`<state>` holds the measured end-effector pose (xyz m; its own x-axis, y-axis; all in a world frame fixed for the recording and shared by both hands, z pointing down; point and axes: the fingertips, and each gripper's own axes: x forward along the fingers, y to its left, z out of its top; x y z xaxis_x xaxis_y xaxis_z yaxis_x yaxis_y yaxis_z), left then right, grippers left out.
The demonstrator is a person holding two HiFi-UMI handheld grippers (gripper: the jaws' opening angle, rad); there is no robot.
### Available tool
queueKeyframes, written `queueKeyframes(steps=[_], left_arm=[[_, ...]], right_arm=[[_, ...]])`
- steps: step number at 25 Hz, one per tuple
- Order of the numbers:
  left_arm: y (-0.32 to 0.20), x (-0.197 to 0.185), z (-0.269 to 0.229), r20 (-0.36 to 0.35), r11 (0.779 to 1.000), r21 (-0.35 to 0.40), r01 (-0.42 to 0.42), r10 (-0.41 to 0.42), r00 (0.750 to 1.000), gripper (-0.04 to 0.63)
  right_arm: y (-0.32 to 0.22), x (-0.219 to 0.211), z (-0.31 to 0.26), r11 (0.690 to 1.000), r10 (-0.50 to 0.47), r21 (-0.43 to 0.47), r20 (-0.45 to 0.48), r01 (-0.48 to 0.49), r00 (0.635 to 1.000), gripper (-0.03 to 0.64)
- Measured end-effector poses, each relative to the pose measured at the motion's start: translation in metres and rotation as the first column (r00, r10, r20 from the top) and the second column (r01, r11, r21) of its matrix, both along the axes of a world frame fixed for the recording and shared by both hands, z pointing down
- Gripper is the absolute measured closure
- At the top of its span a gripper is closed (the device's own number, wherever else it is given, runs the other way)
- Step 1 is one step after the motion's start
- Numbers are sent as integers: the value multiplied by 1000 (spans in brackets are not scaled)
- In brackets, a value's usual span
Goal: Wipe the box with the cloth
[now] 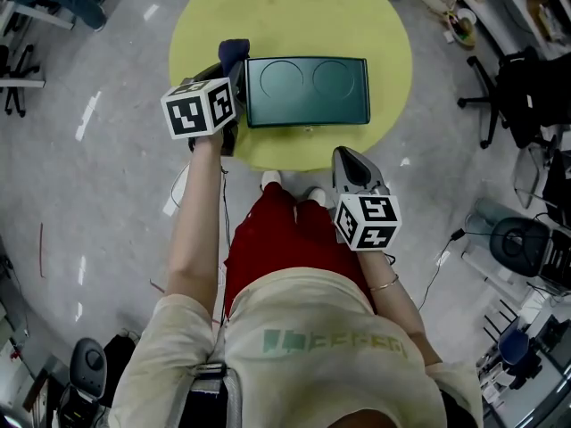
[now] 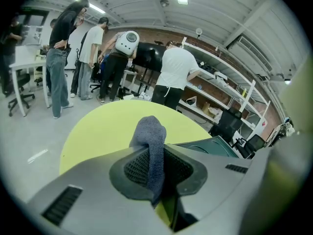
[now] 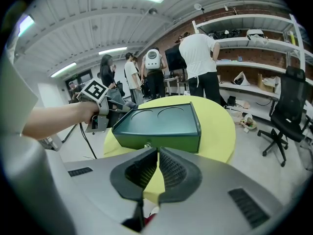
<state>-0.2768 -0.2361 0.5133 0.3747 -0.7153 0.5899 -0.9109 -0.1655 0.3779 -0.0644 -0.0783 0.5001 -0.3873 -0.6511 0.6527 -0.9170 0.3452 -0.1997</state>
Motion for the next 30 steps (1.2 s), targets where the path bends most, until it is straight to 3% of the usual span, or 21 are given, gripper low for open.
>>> queueKeyframes(steps=[15, 30], left_arm=[[66, 23, -13, -18, 1000, -8, -25, 25, 1000, 530], [163, 55, -25, 31, 999, -39, 15, -14, 999, 529]], right_arm=[[34, 11, -3, 996, -93, 18, 16, 92, 996, 578], [83, 48, -22, 988, -147, 62, 45, 144, 988, 578]])
